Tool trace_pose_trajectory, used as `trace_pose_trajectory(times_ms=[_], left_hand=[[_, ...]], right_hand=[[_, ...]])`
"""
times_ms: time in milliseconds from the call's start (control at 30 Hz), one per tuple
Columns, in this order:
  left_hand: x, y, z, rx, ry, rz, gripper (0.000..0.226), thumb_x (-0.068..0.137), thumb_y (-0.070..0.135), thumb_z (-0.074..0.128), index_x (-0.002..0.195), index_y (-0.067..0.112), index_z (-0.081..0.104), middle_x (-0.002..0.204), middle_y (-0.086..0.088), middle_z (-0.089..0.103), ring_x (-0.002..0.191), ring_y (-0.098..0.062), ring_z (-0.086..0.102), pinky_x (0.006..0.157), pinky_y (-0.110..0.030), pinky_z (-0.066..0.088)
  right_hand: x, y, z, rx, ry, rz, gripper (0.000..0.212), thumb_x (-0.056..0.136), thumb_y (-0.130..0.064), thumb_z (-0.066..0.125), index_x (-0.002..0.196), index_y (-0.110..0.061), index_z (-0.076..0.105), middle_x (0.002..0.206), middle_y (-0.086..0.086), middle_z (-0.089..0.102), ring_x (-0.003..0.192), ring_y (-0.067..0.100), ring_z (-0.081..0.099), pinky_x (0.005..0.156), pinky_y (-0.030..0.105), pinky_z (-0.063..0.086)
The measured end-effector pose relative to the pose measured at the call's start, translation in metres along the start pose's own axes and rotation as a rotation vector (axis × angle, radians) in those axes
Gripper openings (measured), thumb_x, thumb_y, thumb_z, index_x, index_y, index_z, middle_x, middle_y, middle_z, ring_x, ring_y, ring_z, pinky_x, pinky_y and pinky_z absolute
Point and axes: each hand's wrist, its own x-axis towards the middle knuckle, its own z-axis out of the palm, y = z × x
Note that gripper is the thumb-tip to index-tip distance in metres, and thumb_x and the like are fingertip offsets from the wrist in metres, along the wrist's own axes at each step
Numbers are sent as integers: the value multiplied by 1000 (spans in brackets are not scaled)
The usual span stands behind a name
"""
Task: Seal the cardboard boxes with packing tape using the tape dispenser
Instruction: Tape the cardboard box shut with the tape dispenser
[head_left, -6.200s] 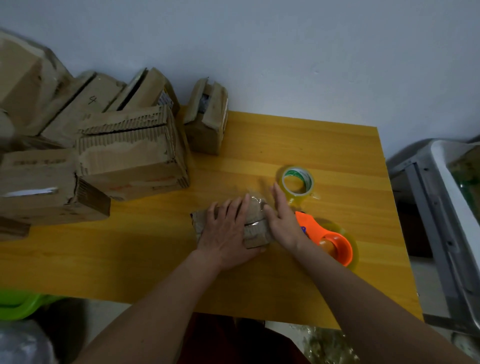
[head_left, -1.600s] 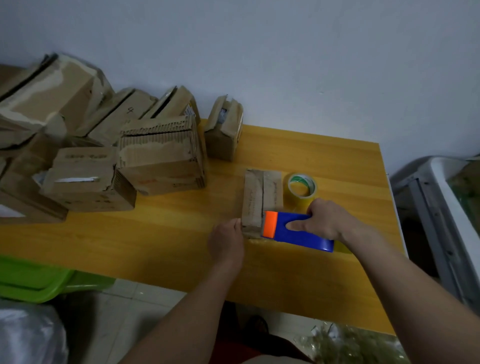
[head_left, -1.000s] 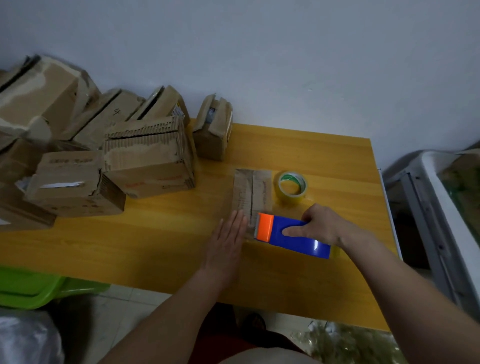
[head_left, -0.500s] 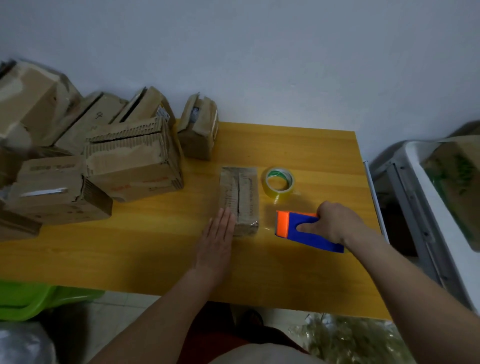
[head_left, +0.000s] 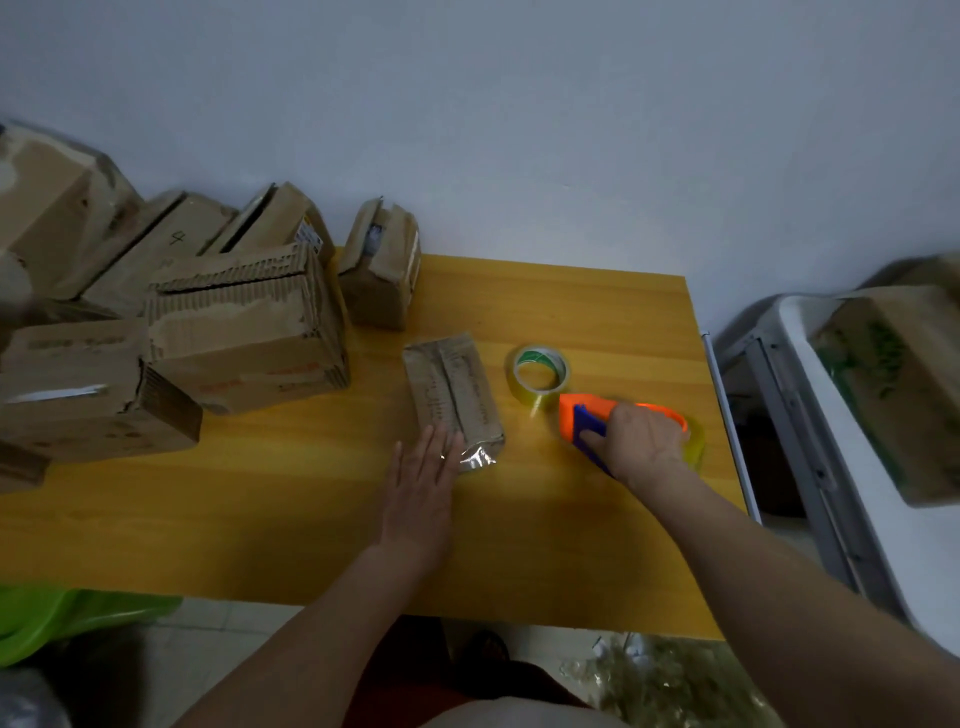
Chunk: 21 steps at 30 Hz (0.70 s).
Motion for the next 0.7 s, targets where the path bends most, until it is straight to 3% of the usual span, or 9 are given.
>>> trace_pose_trajectory(times_ms=[67, 133, 267, 367, 433, 533, 633, 700], left_hand=[[0, 5, -2, -25, -41, -8, 93, 89, 24, 58, 153, 13, -8, 162, -9, -10, 148, -24, -12, 121, -40, -3], [0, 10, -9, -58, -71, -16, 92, 93, 26, 53, 152, 11, -15, 160, -7, -20, 147, -23, -21, 119, -34, -5], [-7, 10, -8, -278, -15, 7, 85, 92, 17, 51, 154, 12, -7, 162, -3, -12, 147, -16, -16, 119, -28, 1], [-15, 10, 4, -383, 2, 89, 91, 84, 10, 54, 154, 17, -3, 162, -3, -1, 147, -13, -11, 121, -36, 12], [-21, 11, 11, -466, 47, 186, 92, 76, 10, 55, 153, 20, 3, 160, -5, 13, 148, -17, 3, 118, -41, 21], [-21, 13, 1, -513, 136, 293, 82, 75, 17, 50, 151, 16, 18, 149, -5, 33, 135, -18, 32, 109, -33, 34], [-2, 2, -17, -368, 248, 351, 93, 67, 22, 76, 146, 11, 29, 139, -6, 39, 122, -18, 41, 100, -33, 46], [20, -10, -33, -114, 154, 371, 118, 65, 48, 82, 151, 11, 9, 155, -7, 13, 141, -23, 17, 116, -45, 28]], right_hand=[[-3, 5, 12, 186, 61, 77, 43, 92, -53, 52, 93, -10, 58, 100, 11, 68, 93, 31, 64, 67, 33, 41], [-6, 2, 28, 310, 101, 121, 48, 92, -54, 50, 93, -6, 57, 97, 14, 67, 90, 34, 63, 68, 36, 44], [-16, -3, 67, 261, 132, 181, 49, 93, -53, 48, 100, -5, 57, 101, 15, 66, 94, 34, 62, 77, 41, 46], [-22, -11, 92, 219, 122, 227, 47, 93, -47, 53, 106, -2, 54, 108, 18, 62, 102, 35, 59, 84, 43, 45], [-17, -11, 102, 296, 33, 206, 50, 93, -44, 55, 116, 1, 49, 119, 21, 57, 113, 36, 54, 92, 43, 41], [-7, -8, 103, 484, -67, 207, 58, 93, -39, 56, 127, 6, 41, 131, 24, 49, 123, 36, 44, 102, 38, 32], [-8, -7, 93, 532, 196, 262, 35, 93, -24, 59, 108, 7, 51, 114, 28, 53, 110, 43, 46, 96, 45, 31], [-15, -13, 88, 652, 388, 187, 17, 93, -11, 56, 96, 6, 54, 101, 27, 53, 99, 42, 48, 88, 48, 34]])
